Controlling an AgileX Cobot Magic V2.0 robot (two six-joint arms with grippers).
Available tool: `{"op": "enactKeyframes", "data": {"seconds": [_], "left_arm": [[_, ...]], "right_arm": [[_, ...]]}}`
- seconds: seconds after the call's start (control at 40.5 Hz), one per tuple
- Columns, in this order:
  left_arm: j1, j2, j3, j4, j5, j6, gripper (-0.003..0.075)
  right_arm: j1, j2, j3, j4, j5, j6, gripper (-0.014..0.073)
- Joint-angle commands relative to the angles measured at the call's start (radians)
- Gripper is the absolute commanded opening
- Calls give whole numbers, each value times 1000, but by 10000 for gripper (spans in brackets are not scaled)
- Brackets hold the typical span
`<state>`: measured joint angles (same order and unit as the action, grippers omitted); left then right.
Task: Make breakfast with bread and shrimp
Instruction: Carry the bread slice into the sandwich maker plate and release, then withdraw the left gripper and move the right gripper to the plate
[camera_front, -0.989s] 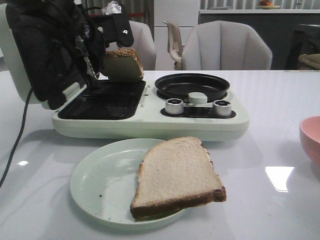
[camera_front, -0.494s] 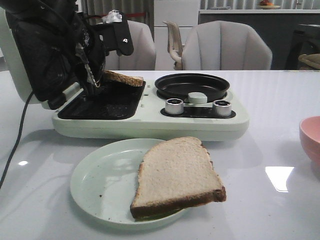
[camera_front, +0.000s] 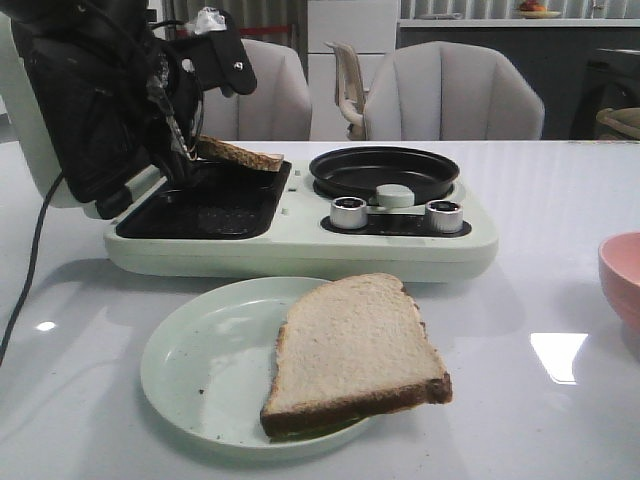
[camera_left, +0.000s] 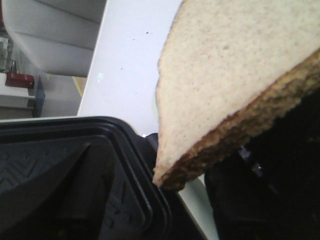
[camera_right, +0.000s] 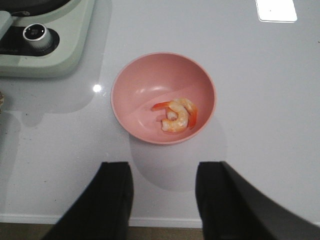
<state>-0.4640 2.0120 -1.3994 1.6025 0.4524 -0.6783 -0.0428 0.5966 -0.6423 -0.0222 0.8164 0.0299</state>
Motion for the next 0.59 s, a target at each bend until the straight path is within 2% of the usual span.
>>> {"op": "enactKeyframes", "data": {"seconds": [0.0,0.148,0.247,0.371,0.47,0.568], "left_arm": [[-25,-103,-25,12,74,-35,459],[-72,-154,1,10,113,-1,458],[-112,-180,43,10,216,72,458],[-154,-211,95,-18,342,75,458],[-183,-251,118,-185,346,97,458],[-203,-305,127,-418,353,216,458]], "right_arm": [[-6,11,-34,4,-68,-2,423],[-6,11,-34,4,-68,-2,423],[-6,11,-34,4,-68,-2,423],[-6,11,-34,4,-68,-2,423],[-6,11,-34,4,-68,-2,423],[-6,11,-34,4,-68,-2,423]]}}
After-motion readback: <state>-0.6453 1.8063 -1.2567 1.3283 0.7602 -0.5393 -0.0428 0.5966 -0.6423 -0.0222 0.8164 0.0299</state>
